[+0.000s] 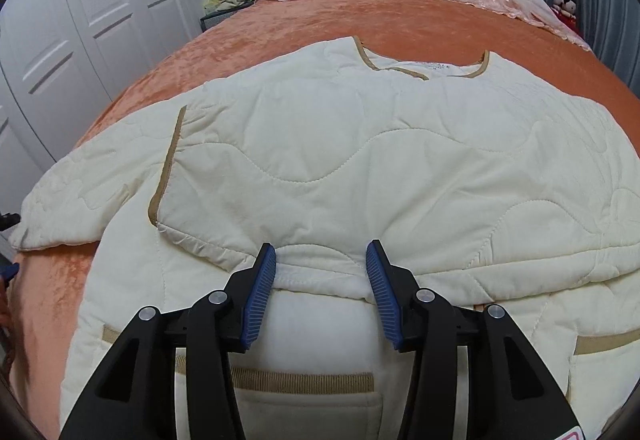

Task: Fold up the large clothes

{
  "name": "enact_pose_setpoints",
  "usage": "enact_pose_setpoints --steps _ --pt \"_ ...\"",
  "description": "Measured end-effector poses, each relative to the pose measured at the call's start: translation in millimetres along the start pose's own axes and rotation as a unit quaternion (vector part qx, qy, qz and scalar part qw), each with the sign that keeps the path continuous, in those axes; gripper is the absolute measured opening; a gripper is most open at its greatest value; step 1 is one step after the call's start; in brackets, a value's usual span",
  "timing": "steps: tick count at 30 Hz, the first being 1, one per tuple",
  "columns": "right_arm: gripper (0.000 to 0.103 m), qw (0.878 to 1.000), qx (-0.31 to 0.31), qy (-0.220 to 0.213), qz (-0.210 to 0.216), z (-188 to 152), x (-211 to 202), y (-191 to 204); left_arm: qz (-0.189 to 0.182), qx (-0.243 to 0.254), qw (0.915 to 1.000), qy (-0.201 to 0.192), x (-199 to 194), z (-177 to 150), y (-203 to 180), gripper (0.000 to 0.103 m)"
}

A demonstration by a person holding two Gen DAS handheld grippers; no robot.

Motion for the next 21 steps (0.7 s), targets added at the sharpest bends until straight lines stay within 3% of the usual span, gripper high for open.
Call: enact_pose_setpoints --steps 1,3,5,7,9,12,16,18,19,21 --pt "0.049 1.000 0.004 0.005 0.003 -2 -7 -4 -0.010 0.008 0.9999 0.007 3 0 -10 0.064" --pt "0.054 1.000 0.013 0.008 0.002 -13 -26 -10 -0.026 0.033 0.9986 0.032 7 -1 -39 0.019" --pt "0.055 1.000 0.024 0.008 0.002 -27 -47 -21 -0.043 0.079 0.9959 0.009 -13 -5 -82 0.006" --pt "0.056 0.999 0.040 0.006 0.006 -43 -70 -37 -0.078 0.140 0.9868 -0.017 -45 -15 -141 0.006" --pt "0.057 0.999 0.053 -0.003 0.003 -58 -94 -57 -0.125 0.199 0.9712 -0.036 -82 -37 -206 0.006" --pt "0.059 0.997 0.069 -0.017 -0.012 -73 -124 -90 -0.211 0.274 0.9375 -0.036 -135 -97 -304 0.006" --pt "0.065 0.995 0.083 -0.037 -0.036 -83 -154 -131 -0.300 0.344 0.8892 0.028 -171 -216 -392 0.013" --pt "0.066 0.994 0.084 -0.041 -0.052 -86 -163 -150 -0.314 0.353 0.8791 0.063 -168 -273 -405 0.060" --pt "0.066 0.994 0.086 -0.041 -0.057 -87 -165 -157 -0.313 0.350 0.8794 0.079 -164 -296 -403 0.069" --pt "0.066 0.993 0.094 -0.044 -0.059 -87 -171 -175 -0.306 0.342 0.8824 0.103 -154 -325 -391 0.072"
Point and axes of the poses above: each gripper's, at about its wrist camera, not at the fingertips, and x roughly the way its jaws point, y to its left, z to its top, the point moved 1 cm from there along x, roughly the way its jaws point
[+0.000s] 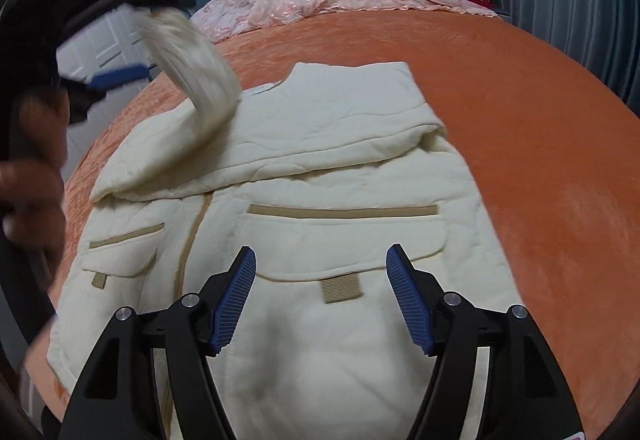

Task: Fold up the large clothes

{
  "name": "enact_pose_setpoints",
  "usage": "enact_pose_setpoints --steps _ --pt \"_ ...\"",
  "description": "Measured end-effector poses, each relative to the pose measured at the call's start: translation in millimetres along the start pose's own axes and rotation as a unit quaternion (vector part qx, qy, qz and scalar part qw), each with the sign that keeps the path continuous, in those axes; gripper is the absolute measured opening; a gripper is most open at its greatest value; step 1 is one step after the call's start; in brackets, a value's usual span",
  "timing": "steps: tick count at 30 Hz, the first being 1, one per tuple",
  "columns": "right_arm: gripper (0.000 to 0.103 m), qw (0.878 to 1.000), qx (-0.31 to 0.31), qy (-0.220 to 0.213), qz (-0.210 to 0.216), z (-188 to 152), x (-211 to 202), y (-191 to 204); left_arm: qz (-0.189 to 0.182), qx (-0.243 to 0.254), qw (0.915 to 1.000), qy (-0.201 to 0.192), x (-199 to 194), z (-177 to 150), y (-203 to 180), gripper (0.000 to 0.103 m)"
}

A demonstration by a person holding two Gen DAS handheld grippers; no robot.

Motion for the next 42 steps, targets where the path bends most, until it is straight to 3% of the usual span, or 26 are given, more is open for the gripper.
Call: enact_pose_setpoints --steps 5,9,12,16,17,18,19,20,21,25,26,29,32,42 --pt "0.069 1.000 0.028 -0.008 0.012 23 12 -26 0.048 -0.052 0.9969 0.035 4 -35 49 0.072" --pt "0.070 0.999 0.039 -0.017 0.032 60 39 -21 0.117 -0.104 0.9871 0.033 -3 -22 118 0.072" --pt "0.070 0.998 0.055 -0.023 0.019 89 68 -23 0.164 -0.131 0.9774 0.027 -7 -12 164 0.072" --pt "0.070 0.992 0.124 0.010 0.011 113 115 -41 0.187 -0.161 0.9685 0.035 -3 -10 205 0.072" --pt "0.069 0.990 0.140 0.020 0.016 116 127 -44 0.194 -0.161 0.9669 0.038 1 -11 209 0.070" --pt "0.056 0.989 0.144 0.032 0.022 119 138 -43 0.203 -0.157 0.9655 0.043 2 -13 216 0.064" --pt "0.041 0.990 0.132 0.048 0.031 123 146 -36 0.211 -0.149 0.9647 0.049 6 -14 218 0.062" --pt "0.017 0.991 0.110 0.062 0.038 127 151 -25 0.221 -0.140 0.9640 0.051 9 -14 217 0.060" --pt "0.008 0.994 0.084 0.056 0.037 134 147 -13 0.231 -0.129 0.9631 0.048 7 -14 217 0.056" --pt "0.007 0.995 0.025 -0.059 0.081 157 87 20 0.256 -0.101 0.9601 0.048 10 -13 220 0.047" --pt "0.007 0.995 0.014 -0.073 0.072 155 84 22 0.261 -0.097 0.9592 0.049 12 -15 222 0.046" --pt "0.007 0.999 -0.004 -0.025 0.025 139 118 17 0.283 -0.072 0.9556 0.041 18 -23 219 0.046" --pt "0.007 0.999 0.025 0.015 0.022 115 146 -2 0.299 -0.052 0.9524 0.030 20 -28 213 0.047" --pt "0.007 0.999 0.027 -0.007 0.018 87 161 -3 0.304 -0.032 0.9522 -0.005 24 -42 214 0.048"
Point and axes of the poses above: each gripper's, at about its wrist camera, not at the fingertips, and x roughly the way its jaws point, y to its left, z to its top, the point moved 1 cm from there along x, roughly the way its jaws point
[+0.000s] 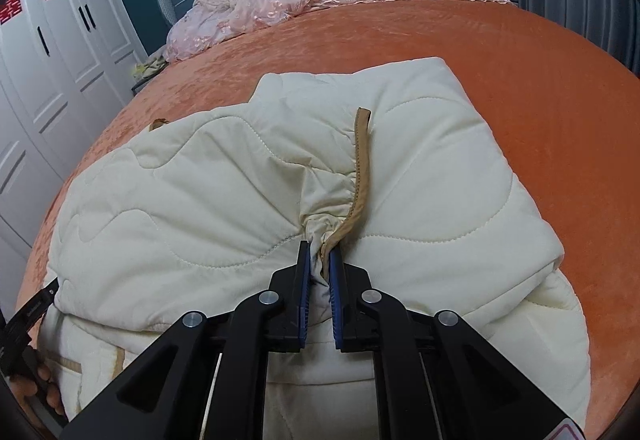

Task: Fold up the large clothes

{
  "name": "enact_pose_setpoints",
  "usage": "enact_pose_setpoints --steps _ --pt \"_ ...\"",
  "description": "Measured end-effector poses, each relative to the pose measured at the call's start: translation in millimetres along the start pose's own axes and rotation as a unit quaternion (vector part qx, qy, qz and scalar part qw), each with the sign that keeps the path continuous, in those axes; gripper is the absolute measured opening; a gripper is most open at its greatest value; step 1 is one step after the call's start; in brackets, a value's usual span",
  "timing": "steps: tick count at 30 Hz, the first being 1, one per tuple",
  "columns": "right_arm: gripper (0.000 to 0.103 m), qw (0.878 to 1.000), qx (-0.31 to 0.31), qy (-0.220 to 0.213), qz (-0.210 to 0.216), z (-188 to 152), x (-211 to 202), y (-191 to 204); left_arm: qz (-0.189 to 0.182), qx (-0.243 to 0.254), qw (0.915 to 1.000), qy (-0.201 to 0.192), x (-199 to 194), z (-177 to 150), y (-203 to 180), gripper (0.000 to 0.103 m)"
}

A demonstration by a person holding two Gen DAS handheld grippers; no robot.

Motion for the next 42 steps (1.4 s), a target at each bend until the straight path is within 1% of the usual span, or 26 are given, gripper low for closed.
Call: enact_pose_setpoints --steps 3,5,6,7,8,9,11,12,15,16,18,20,21,23,25,28,36,42 --pt "0.008 1.000 0.004 -0.001 0.003 0 1 -3 0.009 0.008 0.9999 -0.004 0 -1 -4 0.048" --pt "0.010 1.000 0.004 0.005 0.001 3 0 -2 0.007 0.007 0.9999 -0.001 -1 2 -3 0.049" --pt "0.013 1.000 0.000 0.011 -0.011 8 -4 0 0.001 0.003 1.0000 0.003 -4 5 -1 0.049" --pt "0.022 0.999 -0.004 0.010 -0.033 13 -14 4 -0.002 -0.002 1.0000 0.006 -11 11 1 0.049" --pt "0.022 0.999 -0.002 -0.002 -0.049 17 -28 7 -0.009 -0.008 0.9999 0.008 -21 17 4 0.049" --pt "0.022 0.998 0.006 -0.024 -0.051 21 -47 10 -0.024 -0.016 0.9996 0.004 -33 24 6 0.049" --pt "0.022 0.998 0.017 -0.057 -0.031 31 -74 18 -0.048 -0.024 0.9985 -0.013 -54 38 3 0.049" --pt "0.022 0.998 0.012 -0.059 -0.017 36 -79 29 -0.057 -0.022 0.9980 -0.018 -60 45 -5 0.049" --pt "0.021 0.999 -0.039 -0.025 0.025 39 -63 73 -0.093 -0.005 0.9956 -0.006 -58 56 -41 0.049" --pt "0.021 0.998 -0.059 -0.013 0.028 36 -53 86 -0.094 0.010 0.9955 0.003 -52 54 -55 0.049" --pt "0.021 0.996 -0.083 0.018 0.029 25 -30 103 -0.085 0.037 0.9955 0.017 -37 44 -78 0.049" --pt "0.020 0.995 -0.084 0.053 0.029 9 -9 107 -0.083 0.044 0.9949 0.036 -20 29 -89 0.049" --pt "0.020 0.994 -0.087 0.060 0.026 -3 -3 107 -0.079 0.044 0.9951 0.040 -13 21 -90 0.049" --pt "0.019 0.994 -0.100 0.048 0.021 -21 1 104 -0.071 0.051 0.9958 0.028 -4 6 -90 0.050" --pt "0.019 0.993 -0.112 0.032 0.019 -31 1 104 -0.068 0.059 0.9959 0.010 -2 -5 -90 0.050" --pt "0.019 0.994 -0.106 0.026 0.020 -32 3 102 -0.065 0.062 0.9959 0.002 -1 -8 -91 0.052" --pt "0.019 0.993 -0.119 0.001 0.007 -41 4 107 -0.035 0.085 0.9955 -0.023 -1 -17 -100 0.053" --pt "0.019 0.992 -0.123 -0.008 0.003 -44 5 109 -0.028 0.089 0.9951 -0.031 -1 -19 -100 0.053"
Point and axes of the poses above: each gripper's, at about its wrist camera, not at the fingertips, and x roughly the way its jaws point, y to its left, z to its top, the point moved 1 cm from there along x, roughly the way its jaws point
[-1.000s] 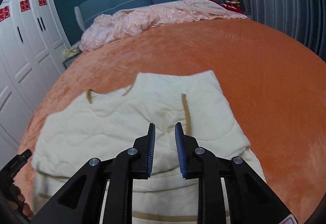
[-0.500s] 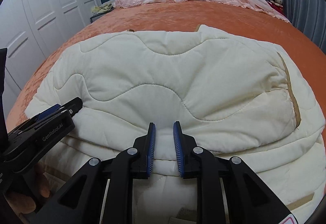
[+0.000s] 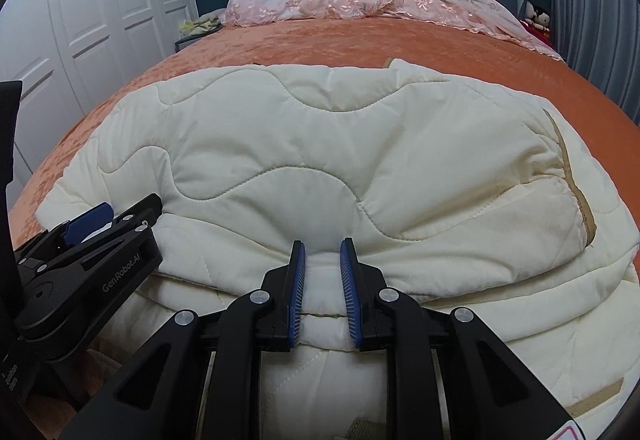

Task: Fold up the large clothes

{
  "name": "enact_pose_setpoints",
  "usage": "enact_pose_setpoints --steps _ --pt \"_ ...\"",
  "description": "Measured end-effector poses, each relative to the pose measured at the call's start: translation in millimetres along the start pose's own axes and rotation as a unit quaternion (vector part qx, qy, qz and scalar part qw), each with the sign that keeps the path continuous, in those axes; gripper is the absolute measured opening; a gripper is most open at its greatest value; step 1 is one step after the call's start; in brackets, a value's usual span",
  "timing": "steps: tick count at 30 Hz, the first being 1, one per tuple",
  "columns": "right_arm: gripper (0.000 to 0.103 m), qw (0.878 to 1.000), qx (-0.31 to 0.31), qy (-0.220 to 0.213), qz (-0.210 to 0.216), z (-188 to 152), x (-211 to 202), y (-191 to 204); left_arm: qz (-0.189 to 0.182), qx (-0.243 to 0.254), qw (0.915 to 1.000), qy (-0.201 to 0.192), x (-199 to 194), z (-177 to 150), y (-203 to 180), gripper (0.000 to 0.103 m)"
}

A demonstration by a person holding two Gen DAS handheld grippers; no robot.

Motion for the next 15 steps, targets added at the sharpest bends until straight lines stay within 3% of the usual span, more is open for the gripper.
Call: enact_pose_setpoints --steps 11,15 --pt "0.019 1.000 0.001 -0.012 -0.004 -5 3 5 0.019 0.012 0.9997 -0.009 3 -3 -8 0.054" --pt "0.019 0.998 0.037 0.014 0.042 5 -5 -12 -0.009 -0.001 0.9999 0.014 -2 6 1 0.058"
Point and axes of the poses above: each gripper's, at about its wrist camera, not at the fingertips, and x roughly the way its jaws point, y to its left, z to its top, the point moved 1 cm from there along x, roughly the way its jaws point
